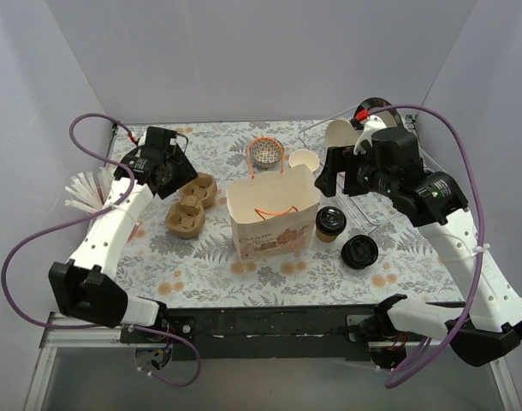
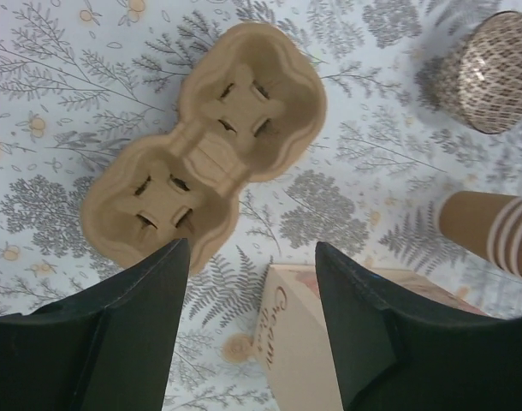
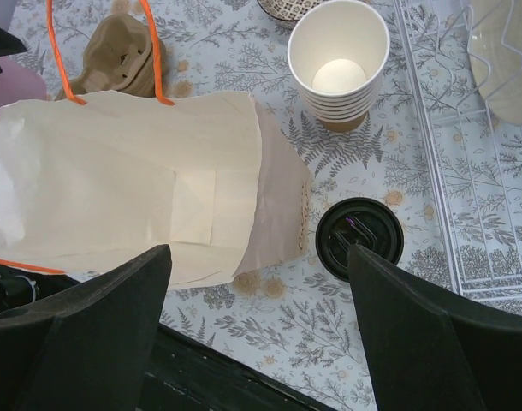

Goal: Pack the takeout coffee

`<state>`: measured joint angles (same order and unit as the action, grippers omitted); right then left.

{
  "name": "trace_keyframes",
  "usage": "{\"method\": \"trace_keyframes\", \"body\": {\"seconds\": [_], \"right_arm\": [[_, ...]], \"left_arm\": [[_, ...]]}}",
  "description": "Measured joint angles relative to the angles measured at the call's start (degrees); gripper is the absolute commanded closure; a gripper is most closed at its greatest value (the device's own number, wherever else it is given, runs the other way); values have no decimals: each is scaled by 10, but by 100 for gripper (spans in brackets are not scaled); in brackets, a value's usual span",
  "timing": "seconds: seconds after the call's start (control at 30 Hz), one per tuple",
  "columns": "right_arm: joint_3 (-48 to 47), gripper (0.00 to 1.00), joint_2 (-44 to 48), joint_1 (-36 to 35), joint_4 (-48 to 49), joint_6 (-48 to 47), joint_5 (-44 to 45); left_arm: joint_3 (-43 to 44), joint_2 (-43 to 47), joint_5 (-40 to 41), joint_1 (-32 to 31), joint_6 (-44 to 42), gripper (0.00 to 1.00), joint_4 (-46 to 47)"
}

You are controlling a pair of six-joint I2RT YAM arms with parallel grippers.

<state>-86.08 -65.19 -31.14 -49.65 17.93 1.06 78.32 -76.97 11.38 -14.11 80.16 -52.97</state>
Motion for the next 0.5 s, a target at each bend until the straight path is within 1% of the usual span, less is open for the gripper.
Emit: {"method": "trace_keyframes", "body": {"seconds": [0.07,0.1,0.17,0.23,0.33,0.4,0.5], "right_arm": [[0,10,3,0,-3,0,0],[0,10,5,0,-5,0,0],[0,10,11,0,-6,-2,1],[0,10,17,0,-11,-5,2],[0,10,20,0,-17,-12,3],[0,11,20,0,-19,-16,4],[0,10,20,0,-24,-21,7]], "left_arm": [[5,-29,15,0,-10,43,-2],[5,-40,20,0,-10,46,-3],[11,-66,38,0,9,47,-15],[25,-97,59,0,53,51,-40],[54,-127,73,0,153,53,-86],[78,-145,72,0,218,53,-118],[91,-162,57,0,275,52,-139]]}}
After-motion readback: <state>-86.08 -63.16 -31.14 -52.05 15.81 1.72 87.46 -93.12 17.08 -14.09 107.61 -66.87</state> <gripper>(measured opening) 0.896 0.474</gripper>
